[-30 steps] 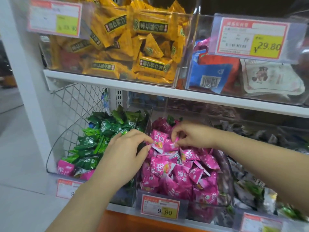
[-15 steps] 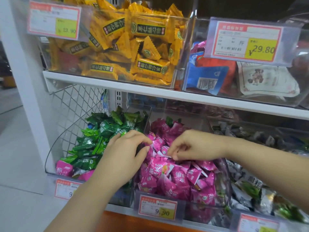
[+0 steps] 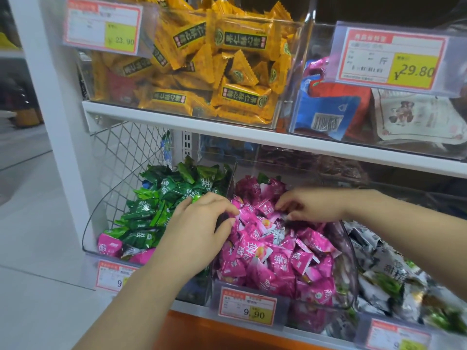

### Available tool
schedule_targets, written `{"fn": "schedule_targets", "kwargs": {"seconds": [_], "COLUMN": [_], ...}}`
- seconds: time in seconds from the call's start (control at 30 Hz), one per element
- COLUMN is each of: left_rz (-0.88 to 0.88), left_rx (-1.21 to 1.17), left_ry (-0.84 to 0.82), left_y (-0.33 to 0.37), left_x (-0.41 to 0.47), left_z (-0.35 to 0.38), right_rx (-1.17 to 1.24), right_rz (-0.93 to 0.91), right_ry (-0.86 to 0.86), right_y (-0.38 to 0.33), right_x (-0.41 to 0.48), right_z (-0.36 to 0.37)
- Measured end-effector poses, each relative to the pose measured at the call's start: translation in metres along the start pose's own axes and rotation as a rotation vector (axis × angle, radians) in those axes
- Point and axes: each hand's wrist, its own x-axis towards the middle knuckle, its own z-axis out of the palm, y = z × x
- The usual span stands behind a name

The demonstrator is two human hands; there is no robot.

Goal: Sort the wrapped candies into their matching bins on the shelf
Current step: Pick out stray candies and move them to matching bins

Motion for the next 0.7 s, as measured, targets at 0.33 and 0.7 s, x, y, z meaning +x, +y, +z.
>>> {"fn": "schedule_targets", "kwargs": {"seconds": [0.33, 0.7], "left_rz": [-0.007, -0.008], "left_rx": [0.004, 0.0], "left_ry": [-0.013, -0.007], "left_y": [0.001, 0.004], "left_x": [0.001, 0.001], "left_z": [-0.001, -0.002], "right_rx": [-0.2, -0.048], "right_rz": [0.003, 0.055], "right_ry": [0.097, 0.236], "right_y": [0.017, 0.019], "right_x": [0.011, 0.016], "right_z": [0.002, 0.006]}}
